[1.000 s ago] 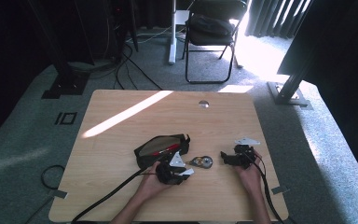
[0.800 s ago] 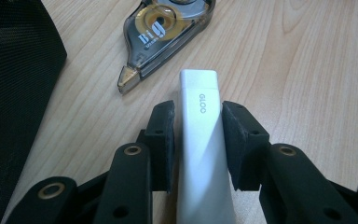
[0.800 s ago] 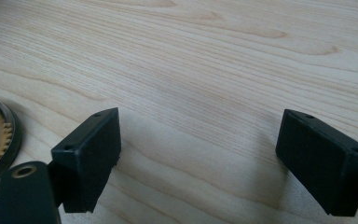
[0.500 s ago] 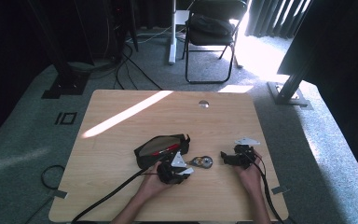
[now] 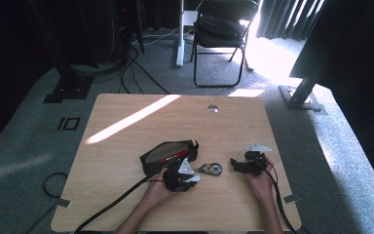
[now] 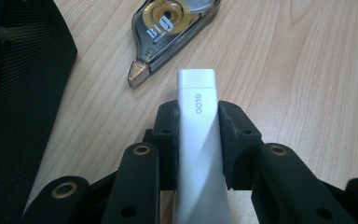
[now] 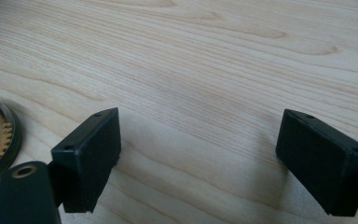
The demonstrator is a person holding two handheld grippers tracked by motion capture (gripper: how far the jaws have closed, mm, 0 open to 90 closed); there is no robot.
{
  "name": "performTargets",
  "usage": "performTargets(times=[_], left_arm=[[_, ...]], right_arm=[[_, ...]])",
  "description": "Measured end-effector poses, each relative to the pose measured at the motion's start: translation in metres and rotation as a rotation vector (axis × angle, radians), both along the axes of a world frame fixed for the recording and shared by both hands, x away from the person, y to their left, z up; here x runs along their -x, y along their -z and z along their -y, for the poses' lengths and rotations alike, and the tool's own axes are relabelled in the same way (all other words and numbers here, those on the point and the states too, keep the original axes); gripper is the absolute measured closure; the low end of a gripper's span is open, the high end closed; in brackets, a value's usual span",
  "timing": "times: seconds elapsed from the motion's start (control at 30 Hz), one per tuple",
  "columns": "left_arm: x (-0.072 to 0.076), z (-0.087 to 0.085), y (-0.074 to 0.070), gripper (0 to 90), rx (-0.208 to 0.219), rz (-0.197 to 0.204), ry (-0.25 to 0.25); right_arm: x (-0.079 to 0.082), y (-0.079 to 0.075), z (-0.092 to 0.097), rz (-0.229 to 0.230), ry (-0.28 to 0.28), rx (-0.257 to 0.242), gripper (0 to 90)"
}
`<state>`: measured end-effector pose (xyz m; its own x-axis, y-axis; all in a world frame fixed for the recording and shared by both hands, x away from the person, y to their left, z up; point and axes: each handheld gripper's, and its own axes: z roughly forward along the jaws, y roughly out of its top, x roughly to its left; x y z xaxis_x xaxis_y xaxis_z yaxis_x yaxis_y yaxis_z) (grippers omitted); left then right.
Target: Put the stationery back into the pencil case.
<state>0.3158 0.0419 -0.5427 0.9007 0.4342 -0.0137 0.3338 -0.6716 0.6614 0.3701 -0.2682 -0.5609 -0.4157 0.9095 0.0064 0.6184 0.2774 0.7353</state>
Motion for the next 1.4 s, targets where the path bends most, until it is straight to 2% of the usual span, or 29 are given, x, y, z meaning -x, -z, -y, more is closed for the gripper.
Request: performTargets(times=[0.93,1.4], left_arm=[[0.004,-0.007,-0.019,70.8,0.037,0.037,0.007],[0.006,-0.011,-0.028,70.8,0.041,0.051,0.015]], right_arm=[[0.0,0.0,0.0,0.0,0.0,0.0,13.7],[0.0,0.0,0.0,0.0,0.0,0.0,13.7]])
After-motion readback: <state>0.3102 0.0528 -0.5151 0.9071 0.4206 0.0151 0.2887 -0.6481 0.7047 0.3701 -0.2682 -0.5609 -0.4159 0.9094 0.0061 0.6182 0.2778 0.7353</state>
